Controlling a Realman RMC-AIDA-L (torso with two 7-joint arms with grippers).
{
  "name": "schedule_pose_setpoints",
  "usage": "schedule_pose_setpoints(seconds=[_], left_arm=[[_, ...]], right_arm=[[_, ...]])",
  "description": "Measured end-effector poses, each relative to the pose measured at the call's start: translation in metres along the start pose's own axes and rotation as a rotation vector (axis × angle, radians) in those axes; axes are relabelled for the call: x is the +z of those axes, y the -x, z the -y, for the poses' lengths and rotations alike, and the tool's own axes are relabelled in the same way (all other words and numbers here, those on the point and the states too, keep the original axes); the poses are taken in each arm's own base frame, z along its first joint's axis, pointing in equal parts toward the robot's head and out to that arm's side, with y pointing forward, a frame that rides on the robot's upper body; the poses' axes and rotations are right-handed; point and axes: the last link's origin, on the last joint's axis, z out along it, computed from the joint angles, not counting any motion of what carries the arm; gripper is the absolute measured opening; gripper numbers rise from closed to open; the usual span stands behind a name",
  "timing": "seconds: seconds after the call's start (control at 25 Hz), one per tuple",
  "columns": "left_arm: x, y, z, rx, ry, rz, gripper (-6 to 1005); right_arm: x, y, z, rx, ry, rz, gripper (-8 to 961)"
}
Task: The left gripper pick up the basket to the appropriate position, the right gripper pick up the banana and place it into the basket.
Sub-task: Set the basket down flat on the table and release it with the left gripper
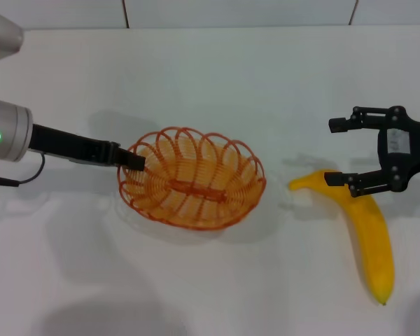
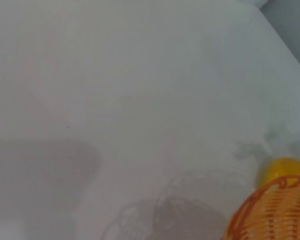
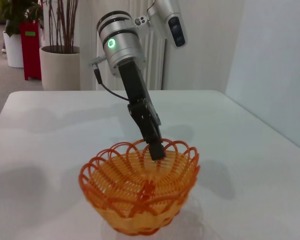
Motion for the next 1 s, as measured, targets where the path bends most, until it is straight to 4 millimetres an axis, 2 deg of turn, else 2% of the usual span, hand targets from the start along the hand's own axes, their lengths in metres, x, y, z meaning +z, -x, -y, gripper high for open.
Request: schedule_pose_setpoints(seconds=[1.0], left_arm=[[0.0028,0.0004,0.0002,-0.034,0.018,-0.023,94]], right_arm=[[0.0007,-0.0008,-0.0016,0.001,0.002,0.002,877]])
